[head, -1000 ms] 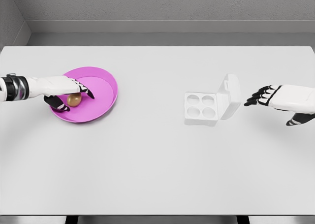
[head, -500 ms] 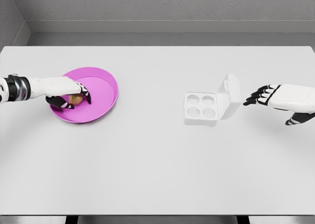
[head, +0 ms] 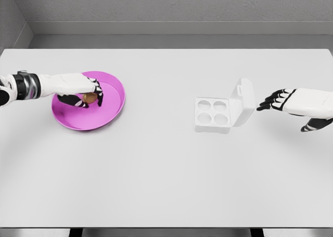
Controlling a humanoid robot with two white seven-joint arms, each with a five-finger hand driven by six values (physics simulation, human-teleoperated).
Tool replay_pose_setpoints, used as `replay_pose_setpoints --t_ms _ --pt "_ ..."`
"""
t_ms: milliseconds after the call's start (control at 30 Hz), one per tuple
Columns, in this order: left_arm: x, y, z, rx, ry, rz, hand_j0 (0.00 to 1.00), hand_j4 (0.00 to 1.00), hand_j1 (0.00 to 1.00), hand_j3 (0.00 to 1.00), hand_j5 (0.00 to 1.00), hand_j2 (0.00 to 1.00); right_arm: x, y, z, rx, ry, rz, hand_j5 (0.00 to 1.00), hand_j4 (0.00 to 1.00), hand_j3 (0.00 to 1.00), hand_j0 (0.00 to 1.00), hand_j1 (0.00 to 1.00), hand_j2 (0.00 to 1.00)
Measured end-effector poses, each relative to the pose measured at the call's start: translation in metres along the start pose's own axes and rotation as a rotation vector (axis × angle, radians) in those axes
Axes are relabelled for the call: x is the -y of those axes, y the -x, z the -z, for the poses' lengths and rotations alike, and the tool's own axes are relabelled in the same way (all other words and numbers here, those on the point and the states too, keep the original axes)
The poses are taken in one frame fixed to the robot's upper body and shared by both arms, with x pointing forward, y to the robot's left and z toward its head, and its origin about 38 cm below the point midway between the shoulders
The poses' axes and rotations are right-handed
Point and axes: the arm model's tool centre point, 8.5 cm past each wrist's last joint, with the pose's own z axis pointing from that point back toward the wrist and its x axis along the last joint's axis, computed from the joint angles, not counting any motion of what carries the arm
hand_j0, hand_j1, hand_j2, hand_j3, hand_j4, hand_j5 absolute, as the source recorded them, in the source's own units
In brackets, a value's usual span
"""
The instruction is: Pack egg into the box and close the box lid
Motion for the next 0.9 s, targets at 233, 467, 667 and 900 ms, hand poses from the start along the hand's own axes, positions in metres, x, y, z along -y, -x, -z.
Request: replay_pose_setpoints --t_ms 233,467,667,900 --pt "-0.026 -0.022 0.025 0.067 -0.050 0.030 0.38 0.38 0.38 0.38 0.38 0.38 0.001 0.000 0.000 -0.001 0.001 -0.002 1.00 1.00 1.00 1.00 1.00 1.00" --pt "-0.047 -0.043 0.047 0.127 -0.082 0.058 0.38 0.38 0.38 0.38 0.38 0.38 0.008 0.002 -0.003 -0.010 0.014 -0.013 1.00 1.00 1.00 1.00 1.00 1.00" --pt "-0.060 -0.071 0.074 0.200 -0.091 0.082 0.35 0.35 0.35 0.35 0.35 0.35 0.006 0.016 -0.013 -0.053 0.013 0.006 1.00 1.00 1.00 1.00 1.00 1.00" --pt "-0.080 -0.104 0.101 0.278 -0.107 0.119 0.35 0.35 0.35 0.35 0.35 0.35 0.005 0.021 -0.016 -0.071 0.015 0.017 1.00 1.00 1.00 1.00 1.00 1.00"
